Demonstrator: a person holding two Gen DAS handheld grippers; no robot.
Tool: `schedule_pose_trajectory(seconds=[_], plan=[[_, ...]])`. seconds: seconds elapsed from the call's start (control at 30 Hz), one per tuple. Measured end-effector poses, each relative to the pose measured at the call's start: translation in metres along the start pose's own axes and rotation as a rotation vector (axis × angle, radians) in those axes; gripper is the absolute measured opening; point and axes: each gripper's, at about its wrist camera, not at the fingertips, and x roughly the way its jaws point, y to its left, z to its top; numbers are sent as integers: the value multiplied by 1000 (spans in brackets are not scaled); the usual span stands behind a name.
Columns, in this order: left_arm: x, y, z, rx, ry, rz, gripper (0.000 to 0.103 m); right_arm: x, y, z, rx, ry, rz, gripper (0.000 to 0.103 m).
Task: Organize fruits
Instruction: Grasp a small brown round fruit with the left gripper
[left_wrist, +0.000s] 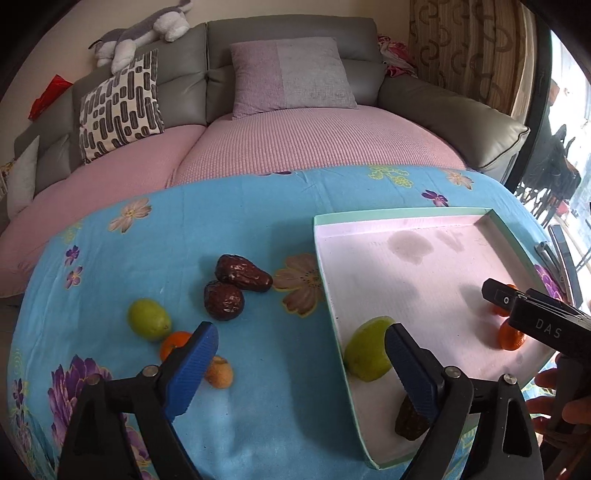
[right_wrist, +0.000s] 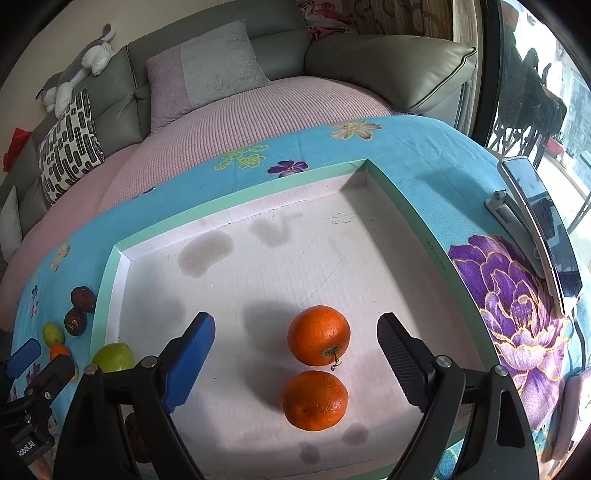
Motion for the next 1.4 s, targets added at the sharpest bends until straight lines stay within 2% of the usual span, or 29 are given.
schedule_pose_trajectory(seconds=[0.23,0.37,0.63,0.77,0.9,1.03,1.4], plan=[[-9,67,3,-146,-6,113,102,-9,15,1,-41,-53,6,90],[-18,101,0,-192,-5,165,102,-20,25,1,-58,-89,44,90],[-33,161,-14,-278,18,258,102,-29,53,-2,-109,-102,127,90],[-42,172,-18,-305,12,244,102,-36,74,-8,-160,-113,172,90],[-50,165,-21,-302,8,222,102,-40,96,-14,-209,-110,225,90],[-54,157,-32,-287,16,190,102,-39,111,-23,-223,-65,265,90],[-54,147,-70,-332,87,112,102,-42,120,-64,-242,62,184,90]])
